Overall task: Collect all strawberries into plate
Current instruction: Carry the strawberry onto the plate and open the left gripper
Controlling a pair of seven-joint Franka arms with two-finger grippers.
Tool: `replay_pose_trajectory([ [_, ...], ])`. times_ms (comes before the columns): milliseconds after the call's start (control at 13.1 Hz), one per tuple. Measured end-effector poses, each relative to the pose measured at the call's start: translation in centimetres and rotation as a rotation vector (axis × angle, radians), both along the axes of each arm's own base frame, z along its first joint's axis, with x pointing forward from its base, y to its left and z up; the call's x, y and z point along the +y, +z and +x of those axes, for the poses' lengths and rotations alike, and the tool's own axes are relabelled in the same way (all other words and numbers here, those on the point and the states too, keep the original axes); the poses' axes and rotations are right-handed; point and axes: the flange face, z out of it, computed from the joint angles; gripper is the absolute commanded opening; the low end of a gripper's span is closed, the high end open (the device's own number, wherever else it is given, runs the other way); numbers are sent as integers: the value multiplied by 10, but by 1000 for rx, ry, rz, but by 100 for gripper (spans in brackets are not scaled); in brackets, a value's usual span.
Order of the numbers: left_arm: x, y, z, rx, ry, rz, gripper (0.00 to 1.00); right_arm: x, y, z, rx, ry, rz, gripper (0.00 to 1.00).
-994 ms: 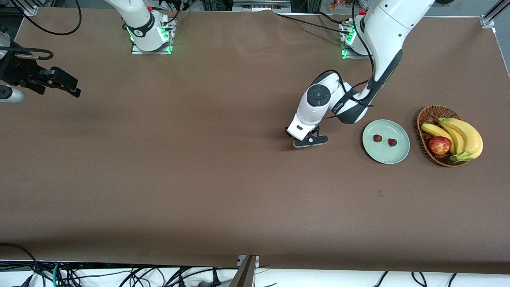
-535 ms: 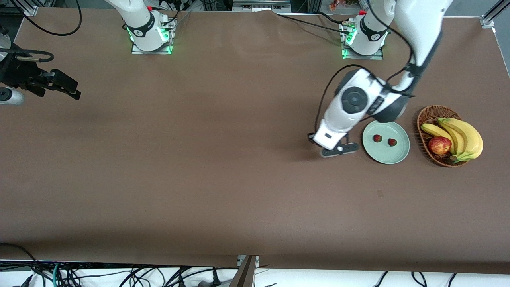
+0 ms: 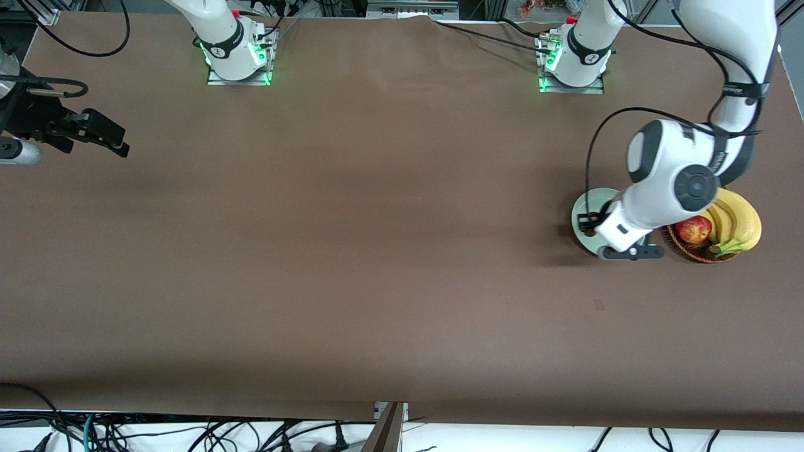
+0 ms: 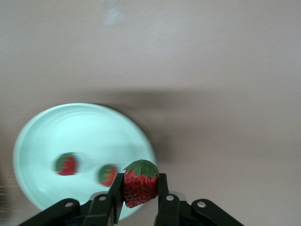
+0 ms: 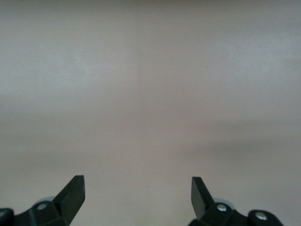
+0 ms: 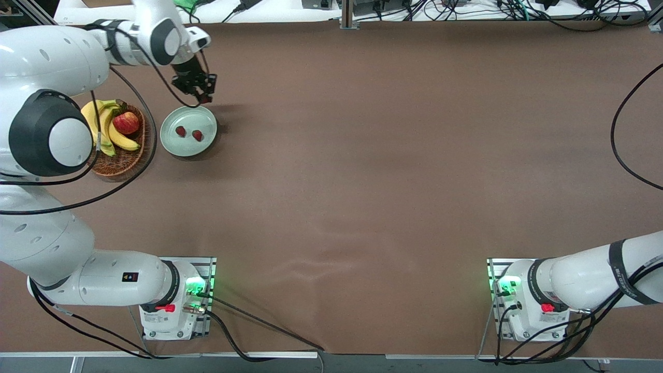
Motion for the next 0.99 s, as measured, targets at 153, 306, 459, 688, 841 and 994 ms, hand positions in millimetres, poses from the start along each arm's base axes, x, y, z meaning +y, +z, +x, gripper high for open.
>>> replay_pose_trajectory([
  [153,38,-18,-11,7,-34,-7,17,5,1,0,-2,9,1,100],
  [306,51,-44,-25,-20,-56,-1,22,6,2,0,-6,10,2,100],
  [459,50,-68,-33,-26,-65,3,42,14,3,-1,-7,26,3,100],
  [688,56,-85,-33,-32,-95,5,100,26,3,-3,-7,47,4,100],
  [841,65,-78,-29,-48,-94,6,100,33,3,-3,-6,60,4,100],
  [994,68,-55,-21,-79,-92,6,100,46,2,-5,-8,82,4,100],
])
